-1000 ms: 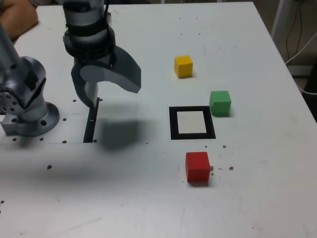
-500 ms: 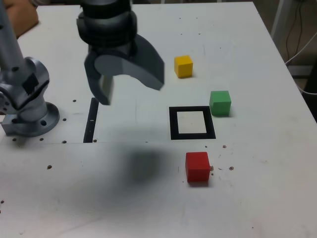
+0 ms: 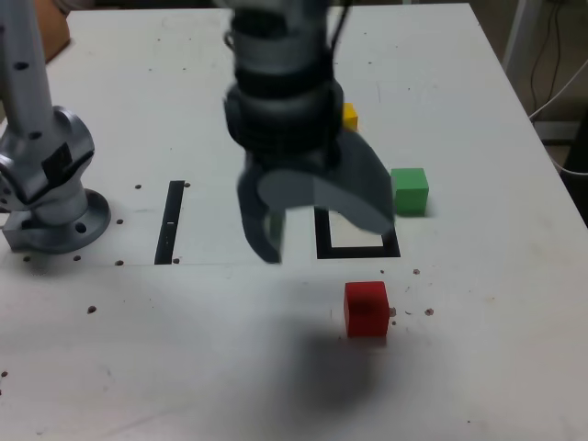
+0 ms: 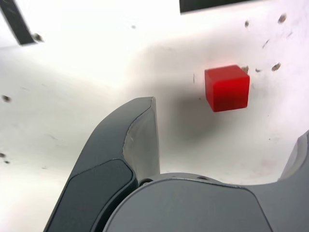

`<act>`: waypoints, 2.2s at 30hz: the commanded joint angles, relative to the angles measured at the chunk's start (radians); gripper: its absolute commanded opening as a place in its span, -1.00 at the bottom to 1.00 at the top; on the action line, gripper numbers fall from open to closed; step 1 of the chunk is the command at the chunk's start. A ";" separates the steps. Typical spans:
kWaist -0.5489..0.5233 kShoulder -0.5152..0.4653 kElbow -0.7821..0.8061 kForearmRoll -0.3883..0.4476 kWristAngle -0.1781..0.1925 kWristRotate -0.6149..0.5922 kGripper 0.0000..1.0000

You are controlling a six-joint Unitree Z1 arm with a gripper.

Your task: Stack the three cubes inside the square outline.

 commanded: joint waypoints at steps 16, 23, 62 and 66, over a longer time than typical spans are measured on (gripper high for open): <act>-0.009 0.186 -0.068 -0.018 0.027 -0.002 0.97; -0.008 0.232 -0.079 -0.022 0.033 -0.003 0.94; 0.013 0.300 -0.104 -0.051 0.036 0.005 0.75; 0.016 0.302 -0.111 -0.045 0.031 0.006 0.69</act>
